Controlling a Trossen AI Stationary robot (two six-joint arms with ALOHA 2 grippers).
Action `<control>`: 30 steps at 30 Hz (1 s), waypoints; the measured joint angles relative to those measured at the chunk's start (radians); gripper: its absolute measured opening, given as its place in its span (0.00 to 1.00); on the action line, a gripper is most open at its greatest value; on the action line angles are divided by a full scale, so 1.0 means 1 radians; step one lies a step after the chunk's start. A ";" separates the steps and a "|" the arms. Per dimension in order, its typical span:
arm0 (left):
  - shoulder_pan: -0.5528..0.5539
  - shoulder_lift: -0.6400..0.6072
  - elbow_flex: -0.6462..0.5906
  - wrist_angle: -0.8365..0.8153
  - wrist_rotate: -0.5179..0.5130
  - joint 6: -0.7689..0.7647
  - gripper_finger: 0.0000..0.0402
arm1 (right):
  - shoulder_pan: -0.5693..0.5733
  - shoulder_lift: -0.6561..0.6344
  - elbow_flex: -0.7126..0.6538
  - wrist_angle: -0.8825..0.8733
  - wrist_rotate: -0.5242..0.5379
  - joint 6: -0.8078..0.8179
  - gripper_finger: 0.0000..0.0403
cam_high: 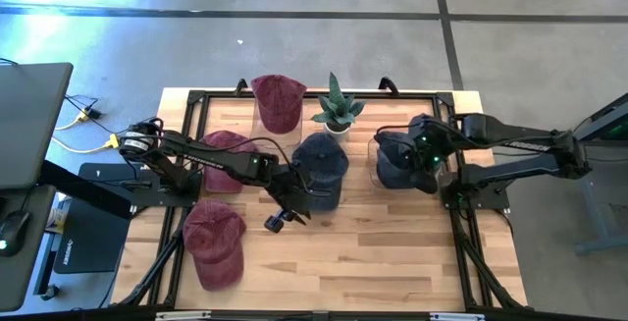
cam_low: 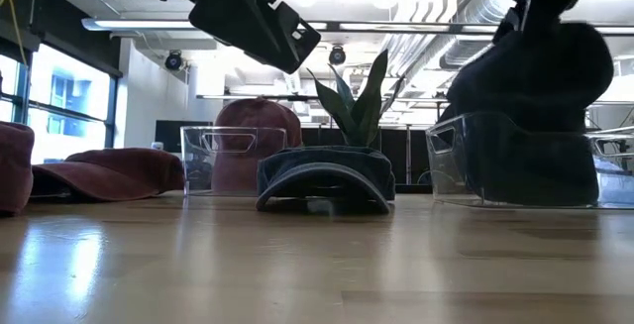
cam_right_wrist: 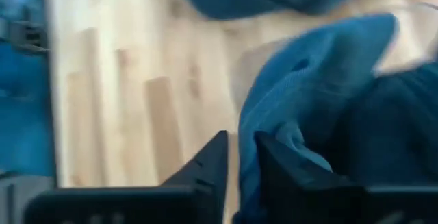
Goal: Pick & Place hat
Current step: Put the bottom blue cap into the right transparent bin, then put the bottom red cap into the left transparent bin
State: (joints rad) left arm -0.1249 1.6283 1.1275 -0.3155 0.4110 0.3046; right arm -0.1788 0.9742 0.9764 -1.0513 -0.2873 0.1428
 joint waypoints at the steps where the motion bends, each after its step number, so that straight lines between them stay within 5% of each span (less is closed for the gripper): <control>1: 0.000 0.000 0.000 0.003 0.000 0.000 0.22 | -0.003 0.001 0.000 0.019 -0.029 -0.008 0.10; 5: 0.000 0.000 0.000 0.008 0.000 0.000 0.22 | -0.021 0.001 0.000 0.051 -0.057 -0.010 0.03; 18: 0.000 0.000 0.000 0.006 0.028 -0.003 0.22 | -0.118 -0.030 0.017 0.086 -0.082 0.055 0.46; 22: 0.000 0.000 0.001 0.000 0.011 -0.003 0.22 | -0.107 -0.050 0.091 0.012 0.080 0.018 0.49; 26: -0.032 -0.018 0.007 -0.096 -0.193 -0.023 0.22 | -0.019 -0.053 0.142 0.038 0.303 0.014 0.47; 30: -0.091 -0.083 0.024 -0.216 -0.427 -0.073 0.22 | 0.116 -0.023 0.102 0.171 0.391 0.027 0.44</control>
State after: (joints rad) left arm -0.2161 1.5449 1.1515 -0.5319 -0.0156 0.2317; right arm -0.0625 0.9509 1.0781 -0.8803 0.1038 0.1694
